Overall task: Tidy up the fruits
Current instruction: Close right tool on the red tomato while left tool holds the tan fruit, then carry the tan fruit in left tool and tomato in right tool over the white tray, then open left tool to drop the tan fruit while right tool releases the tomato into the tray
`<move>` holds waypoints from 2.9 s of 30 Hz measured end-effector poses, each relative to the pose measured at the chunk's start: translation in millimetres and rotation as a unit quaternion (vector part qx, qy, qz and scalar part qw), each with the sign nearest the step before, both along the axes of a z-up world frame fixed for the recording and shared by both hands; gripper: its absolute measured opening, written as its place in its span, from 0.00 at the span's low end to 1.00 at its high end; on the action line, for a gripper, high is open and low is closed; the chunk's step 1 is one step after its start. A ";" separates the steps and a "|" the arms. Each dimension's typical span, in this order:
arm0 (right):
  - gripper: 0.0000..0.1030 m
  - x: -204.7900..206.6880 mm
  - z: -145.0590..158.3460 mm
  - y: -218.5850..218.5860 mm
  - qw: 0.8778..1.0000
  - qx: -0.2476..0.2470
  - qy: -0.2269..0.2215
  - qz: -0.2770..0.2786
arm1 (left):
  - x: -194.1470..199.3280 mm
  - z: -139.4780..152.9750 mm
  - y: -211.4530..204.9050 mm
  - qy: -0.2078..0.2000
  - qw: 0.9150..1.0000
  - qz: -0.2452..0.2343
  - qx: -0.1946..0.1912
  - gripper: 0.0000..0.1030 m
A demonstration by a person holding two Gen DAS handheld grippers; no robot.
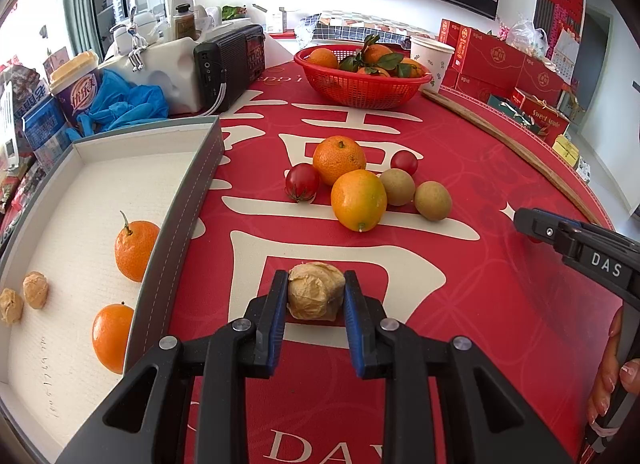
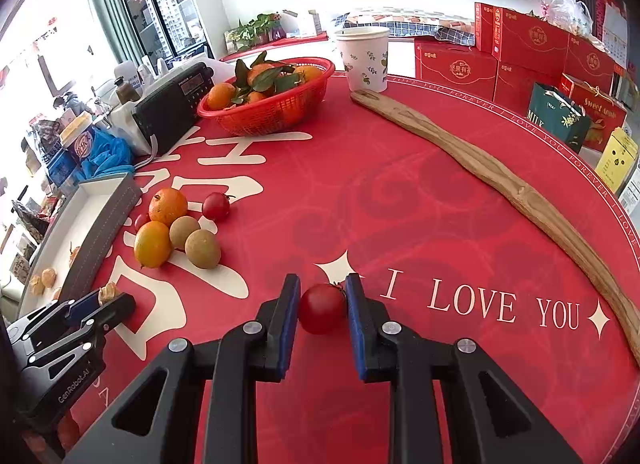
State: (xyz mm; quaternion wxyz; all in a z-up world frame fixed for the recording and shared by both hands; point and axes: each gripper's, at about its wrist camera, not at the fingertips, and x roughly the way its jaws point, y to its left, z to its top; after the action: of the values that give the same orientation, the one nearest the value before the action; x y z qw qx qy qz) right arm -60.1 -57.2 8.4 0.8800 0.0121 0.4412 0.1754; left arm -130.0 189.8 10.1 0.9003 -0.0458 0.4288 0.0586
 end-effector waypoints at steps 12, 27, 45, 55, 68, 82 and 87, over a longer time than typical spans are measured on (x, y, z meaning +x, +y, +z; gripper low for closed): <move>0.24 -5.1 10.9 -3.0 0.999 0.036 -0.020 0.011 | -5.3 1.1 5.1 -0.008 1.000 0.004 -0.026 0.28; 0.24 -3.1 12.8 -7.8 0.999 0.049 -0.020 0.002 | -12.6 9.2 5.5 -0.036 0.999 0.009 -0.014 0.28; 0.24 -5.6 16.1 12.8 0.998 0.051 -0.021 0.021 | -29.2 33.2 27.0 -0.077 0.996 0.044 -0.010 0.28; 0.24 -13.7 30.4 58.9 0.995 0.058 -0.030 0.071 | -47.5 47.0 62.7 -0.105 0.990 0.093 -0.006 0.28; 0.24 -29.7 49.1 153.2 0.984 0.075 -0.027 0.159 | -66.2 49.4 120.2 -0.099 0.981 0.165 -0.012 0.28; 0.24 -28.8 45.6 231.9 0.967 0.116 0.038 0.223 | -72.3 28.0 163.4 -0.049 0.974 0.221 -0.025 0.28; 0.24 -26.6 37.8 248.3 0.962 0.126 0.066 0.231 | -71.7 22.8 169.9 -0.033 0.973 0.227 -0.038 0.28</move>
State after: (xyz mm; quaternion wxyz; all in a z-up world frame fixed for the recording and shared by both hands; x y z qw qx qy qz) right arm -86.7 191.1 46.2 0.7759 0.0323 0.4631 0.4271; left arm -201.7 359.7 33.0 0.8749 -0.1784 0.3790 0.2432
